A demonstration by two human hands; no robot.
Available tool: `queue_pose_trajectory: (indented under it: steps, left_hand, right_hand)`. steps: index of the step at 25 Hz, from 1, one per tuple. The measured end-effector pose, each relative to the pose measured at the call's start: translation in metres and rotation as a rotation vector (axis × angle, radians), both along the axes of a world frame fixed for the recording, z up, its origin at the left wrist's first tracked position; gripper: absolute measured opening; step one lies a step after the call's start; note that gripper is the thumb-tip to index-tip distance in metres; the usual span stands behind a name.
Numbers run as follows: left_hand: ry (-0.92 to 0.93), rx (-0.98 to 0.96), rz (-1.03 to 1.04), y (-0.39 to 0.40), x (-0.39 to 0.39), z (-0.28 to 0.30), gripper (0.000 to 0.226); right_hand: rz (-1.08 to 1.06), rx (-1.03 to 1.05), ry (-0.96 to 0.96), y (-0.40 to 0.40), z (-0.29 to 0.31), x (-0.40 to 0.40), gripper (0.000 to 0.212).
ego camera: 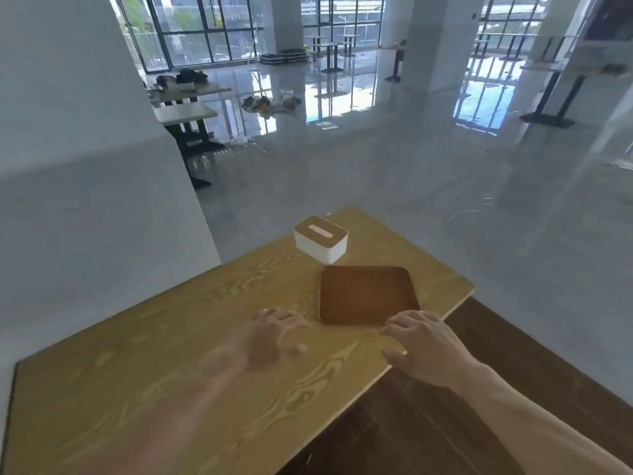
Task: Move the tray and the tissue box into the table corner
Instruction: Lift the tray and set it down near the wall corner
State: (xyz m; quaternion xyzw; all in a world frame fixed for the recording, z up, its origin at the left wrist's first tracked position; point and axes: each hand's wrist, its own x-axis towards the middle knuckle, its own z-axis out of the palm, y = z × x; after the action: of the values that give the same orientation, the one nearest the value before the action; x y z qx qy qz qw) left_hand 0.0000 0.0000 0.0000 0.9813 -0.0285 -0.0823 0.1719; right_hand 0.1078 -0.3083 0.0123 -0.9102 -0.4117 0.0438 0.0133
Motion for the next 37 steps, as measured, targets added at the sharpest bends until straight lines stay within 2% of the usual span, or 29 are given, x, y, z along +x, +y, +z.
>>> queue_pose_trajectory:
  steps: [5, 10, 18, 27, 31, 37]
  left_hand:
    - [0.098, 0.096, -0.053, -0.045, 0.037, -0.012, 0.05]
    - [0.199, 0.141, -0.072, -0.059, 0.062, -0.034, 0.061]
    - [0.287, 0.269, -0.12, -0.049, 0.102, -0.086, 0.053]
    - [0.429, 0.254, -0.113, 0.003, 0.163, -0.138, 0.055]
    - [0.454, 0.249, -0.072, 0.028, 0.189, -0.154, 0.054]
    - [0.483, 0.14, 0.149, 0.056, 0.235, -0.167, 0.061]
  right_hand:
    - [-0.055, -0.01, 0.036, -0.044, -0.022, 0.026, 0.05]
    - [-0.111, -0.025, 0.096, -0.06, -0.042, 0.043, 0.049]
    - [-0.138, -0.16, 0.183, -0.05, -0.081, 0.079, 0.049]
    - [-0.195, -0.316, 0.279, -0.005, -0.121, 0.141, 0.047]
    - [-0.297, -0.34, 0.355, 0.01, -0.142, 0.146, 0.047]
    - [-0.593, -0.291, 0.484, 0.022, -0.161, 0.161, 0.041]
